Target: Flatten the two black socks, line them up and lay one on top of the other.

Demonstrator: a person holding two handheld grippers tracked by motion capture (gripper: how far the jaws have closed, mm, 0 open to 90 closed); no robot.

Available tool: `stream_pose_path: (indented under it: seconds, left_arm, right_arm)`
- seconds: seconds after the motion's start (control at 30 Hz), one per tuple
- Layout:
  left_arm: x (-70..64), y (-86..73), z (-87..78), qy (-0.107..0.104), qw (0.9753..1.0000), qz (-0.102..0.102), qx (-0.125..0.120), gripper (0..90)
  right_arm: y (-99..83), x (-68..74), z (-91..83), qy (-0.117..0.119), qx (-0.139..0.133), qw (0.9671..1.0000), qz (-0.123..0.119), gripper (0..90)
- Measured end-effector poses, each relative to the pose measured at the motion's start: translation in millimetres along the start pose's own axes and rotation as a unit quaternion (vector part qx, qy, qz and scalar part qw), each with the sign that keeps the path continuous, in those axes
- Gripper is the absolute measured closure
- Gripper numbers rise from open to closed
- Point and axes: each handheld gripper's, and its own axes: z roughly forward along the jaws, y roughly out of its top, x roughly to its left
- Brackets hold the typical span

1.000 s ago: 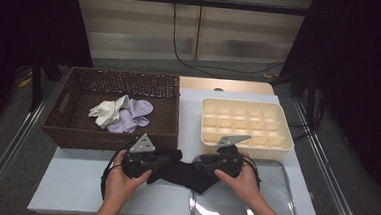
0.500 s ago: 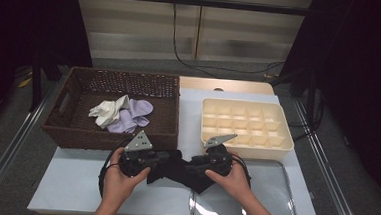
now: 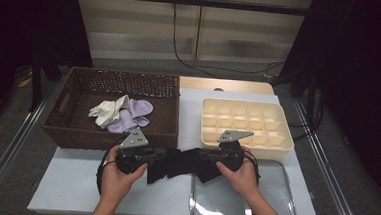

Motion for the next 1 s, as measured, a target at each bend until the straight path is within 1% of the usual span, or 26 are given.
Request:
stream_pose_path:
  seconds: [0.03, 0.07, 0.13, 0.17, 0.23, 0.3, 0.37, 0.43, 0.47, 0.53, 0.6, 0.67, 0.7, 0.73, 0.77, 0.8, 0.83, 0.87, 0.9, 1.0]
  left_arm:
    - [-0.5, -1.6, 1.8, -0.004, 1.0000, -0.003, 0.007, 87.9]
    - [-0.9, -3.5, 3.7, -0.004, 0.9999, -0.004, 0.012, 87.9]
    - [-1.3, -6.7, 6.8, -0.008, 0.9996, -0.011, 0.024, 87.8]
    - [-1.5, -7.6, 7.3, -0.008, 0.9996, -0.013, 0.025, 87.9]
    - [-1.0, -8.0, 6.6, -0.006, 0.9994, -0.023, 0.023, 87.5]
    - [0.0, -7.5, 4.7, 0.001, 0.9993, -0.034, 0.015, 86.4]
    - [0.3, -6.8, 4.5, 0.001, 0.9992, -0.036, 0.015, 85.8]
    - [-0.1, -7.2, 5.8, -0.001, 0.9989, -0.044, 0.015, 83.8]
    - [-0.3, -7.7, 7.2, -0.006, 0.9988, -0.046, 0.015, 82.6]
    - [-1.7, -9.1, 11.6, -0.020, 0.9982, -0.050, 0.028, 81.1]
    - [-5.5, -11.1, 17.3, -0.030, 0.9974, -0.047, 0.045, 78.2]
    - [-10.0, -13.9, 23.9, -0.041, 0.9960, -0.039, 0.069, 75.9]
    - [-12.2, -15.7, 26.4, -0.042, 0.9954, -0.034, 0.079, 74.7]
    - [-13.8, -17.3, 29.1, -0.046, 0.9947, -0.034, 0.086, 73.3]
    - [-14.7, -18.5, 31.3, -0.053, 0.9938, -0.034, 0.092, 72.4]
    - [-15.9, -19.5, 33.0, -0.053, 0.9936, -0.033, 0.094, 72.1]
    - [-17.3, -20.4, 35.0, -0.055, 0.9931, -0.032, 0.098, 71.3]
    - [-18.7, -21.2, 36.9, -0.060, 0.9926, -0.031, 0.101, 70.5]
    - [-20.2, -22.0, 38.7, -0.060, 0.9922, -0.030, 0.105, 69.7]
    - [-23.6, -25.5, 45.3, -0.057, 0.9904, -0.018, 0.124, 66.4]
  right_arm:
    - [-0.2, 3.4, -2.3, 0.007, -0.007, 0.9999, -0.007, 85.1]
    - [-0.8, 7.5, -4.2, 0.009, -0.006, 0.9998, -0.015, 85.1]
    - [-4.4, 16.3, -6.4, 0.026, -0.005, 0.9992, -0.031, 85.1]
    - [-7.2, 20.5, -6.8, 0.034, -0.001, 0.9987, -0.038, 85.1]
    - [-13.6, 29.3, -8.3, 0.051, 0.008, 0.9975, -0.048, 85.1]
    - [-18.4, 33.6, -8.2, 0.057, 0.015, 0.9968, -0.054, 85.0]
    - [-23.7, 36.4, -6.5, 0.064, 0.024, 0.9960, -0.056, 85.0]
    - [-29.0, 38.8, -3.7, 0.074, 0.031, 0.9952, -0.057, 85.0]
    - [-31.7, 39.4, -1.9, 0.076, 0.035, 0.9948, -0.057, 84.9]
    - [-36.2, 39.7, 1.6, 0.076, 0.043, 0.9945, -0.058, 84.4]
    - [-39.1, 38.6, 3.2, 0.078, 0.045, 0.9947, -0.050, 82.0]
    - [-39.8, 36.7, 3.1, 0.086, 0.045, 0.9944, -0.040, 74.2]
    - [-39.6, 36.3, 2.0, 0.085, 0.042, 0.9947, -0.040, 70.0]
    - [-39.2, 35.6, 0.2, 0.083, 0.043, 0.9949, -0.039, 66.9]
    - [-38.8, 34.6, -2.1, 0.080, 0.043, 0.9951, -0.039, 65.8]
    - [-38.7, 32.8, -4.8, 0.078, 0.042, 0.9953, -0.039, 64.8]
    - [-38.8, 30.5, -7.7, 0.074, 0.042, 0.9958, -0.035, 61.8]
    - [-39.1, 27.4, -10.6, 0.067, 0.042, 0.9964, -0.032, 59.6]
    - [-39.8, 24.0, -13.5, 0.065, 0.038, 0.9968, -0.025, 59.3]
    - [-41.6, 13.2, -23.0, 0.051, 0.026, 0.9983, -0.011, 56.2]
